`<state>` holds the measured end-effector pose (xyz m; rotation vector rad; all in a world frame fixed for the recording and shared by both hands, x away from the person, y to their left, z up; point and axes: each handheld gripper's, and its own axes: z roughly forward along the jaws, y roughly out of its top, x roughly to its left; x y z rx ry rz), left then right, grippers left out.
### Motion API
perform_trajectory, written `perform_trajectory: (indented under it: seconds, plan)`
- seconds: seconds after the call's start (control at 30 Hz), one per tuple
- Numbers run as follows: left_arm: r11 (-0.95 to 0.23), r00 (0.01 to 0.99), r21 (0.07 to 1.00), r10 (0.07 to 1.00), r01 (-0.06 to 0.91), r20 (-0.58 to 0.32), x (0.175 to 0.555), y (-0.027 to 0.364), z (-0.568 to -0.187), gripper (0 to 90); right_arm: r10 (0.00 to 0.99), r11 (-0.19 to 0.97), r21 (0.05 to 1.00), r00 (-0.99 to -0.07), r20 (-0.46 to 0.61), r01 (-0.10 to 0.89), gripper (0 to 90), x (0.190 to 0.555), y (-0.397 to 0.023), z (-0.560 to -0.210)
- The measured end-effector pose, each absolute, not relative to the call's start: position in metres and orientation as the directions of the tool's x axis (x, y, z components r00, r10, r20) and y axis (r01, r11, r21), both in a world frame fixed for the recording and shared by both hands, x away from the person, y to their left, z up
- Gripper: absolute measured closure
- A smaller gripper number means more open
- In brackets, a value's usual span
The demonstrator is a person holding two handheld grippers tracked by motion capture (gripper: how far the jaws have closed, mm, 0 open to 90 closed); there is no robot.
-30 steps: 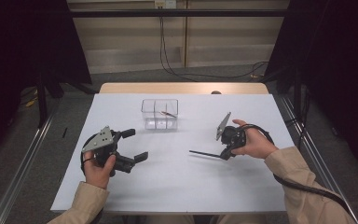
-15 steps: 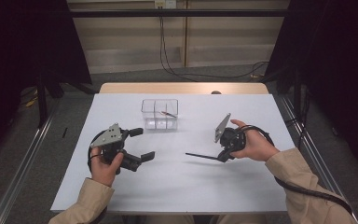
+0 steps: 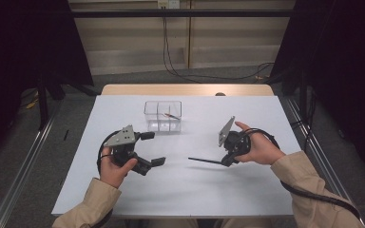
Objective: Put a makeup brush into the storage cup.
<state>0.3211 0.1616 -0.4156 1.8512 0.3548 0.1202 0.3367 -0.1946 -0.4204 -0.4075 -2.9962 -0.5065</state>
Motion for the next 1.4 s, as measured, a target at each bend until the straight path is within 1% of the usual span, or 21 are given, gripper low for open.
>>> perform_trajectory:
  seconds: [0.37,0.6,1.07,1.4]
  plan:
    - [-0.262,0.957,0.949,0.271,0.176,-0.103,0.323,0.148,-0.416,0.0,0.224,0.917,0.313,-0.968,0.114,0.249,84.4,0.334,-0.189,-0.419]
    - [-0.26,0.958,0.95,0.268,0.175,-0.103,0.323,0.146,-0.417,0.0,0.195,0.926,0.306,-0.975,0.11,0.22,84.4,0.329,-0.18,-0.418]
    - [-0.273,0.961,0.944,0.251,0.183,-0.114,0.323,0.143,-0.419,0.0,0.143,0.932,0.322,-0.984,0.102,0.168,84.4,0.323,-0.158,-0.412]
    - [-0.396,0.968,0.898,0.225,0.193,-0.109,0.323,0.13,-0.416,0.0,0.134,0.938,0.307,-0.985,0.112,0.162,84.4,0.322,-0.155,-0.414]
